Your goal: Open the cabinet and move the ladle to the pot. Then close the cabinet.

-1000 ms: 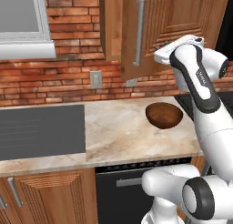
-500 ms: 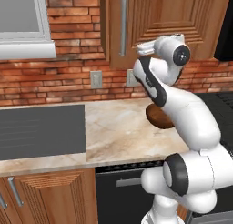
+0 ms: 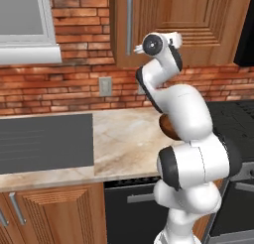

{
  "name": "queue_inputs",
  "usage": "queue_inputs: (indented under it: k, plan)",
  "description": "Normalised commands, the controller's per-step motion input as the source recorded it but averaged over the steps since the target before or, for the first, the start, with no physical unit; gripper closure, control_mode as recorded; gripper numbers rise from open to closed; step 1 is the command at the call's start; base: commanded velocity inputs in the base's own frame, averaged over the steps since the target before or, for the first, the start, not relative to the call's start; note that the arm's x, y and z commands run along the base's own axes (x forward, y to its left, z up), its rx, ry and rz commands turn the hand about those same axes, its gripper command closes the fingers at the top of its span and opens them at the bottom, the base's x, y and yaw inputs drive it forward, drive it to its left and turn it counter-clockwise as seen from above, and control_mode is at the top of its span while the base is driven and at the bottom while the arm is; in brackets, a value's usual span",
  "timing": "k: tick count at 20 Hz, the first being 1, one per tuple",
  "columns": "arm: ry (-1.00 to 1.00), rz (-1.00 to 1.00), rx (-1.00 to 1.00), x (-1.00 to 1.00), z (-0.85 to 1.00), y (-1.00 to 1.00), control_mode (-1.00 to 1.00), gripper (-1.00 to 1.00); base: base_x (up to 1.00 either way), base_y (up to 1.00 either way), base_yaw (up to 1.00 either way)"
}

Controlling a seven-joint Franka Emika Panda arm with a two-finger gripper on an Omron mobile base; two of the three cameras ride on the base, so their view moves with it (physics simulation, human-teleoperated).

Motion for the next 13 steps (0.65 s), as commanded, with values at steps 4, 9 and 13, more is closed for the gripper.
queue_inputs:
  k: [4,9,13]
  plan:
    - [0.24,-0.25,0.0,0.71,0.0,-0.01,-1.0,-1.0,0.0,0.0,0.0]
    - [0.18,-0.2,0.0,0.41,0.0,-0.09,-1.0,-1.0,0.0,0.0,0.0]
    - [0.08,-0.06,0.0,0.01,0.0,-0.22,-1.0,-1.0,0.0,0.0,0.0]
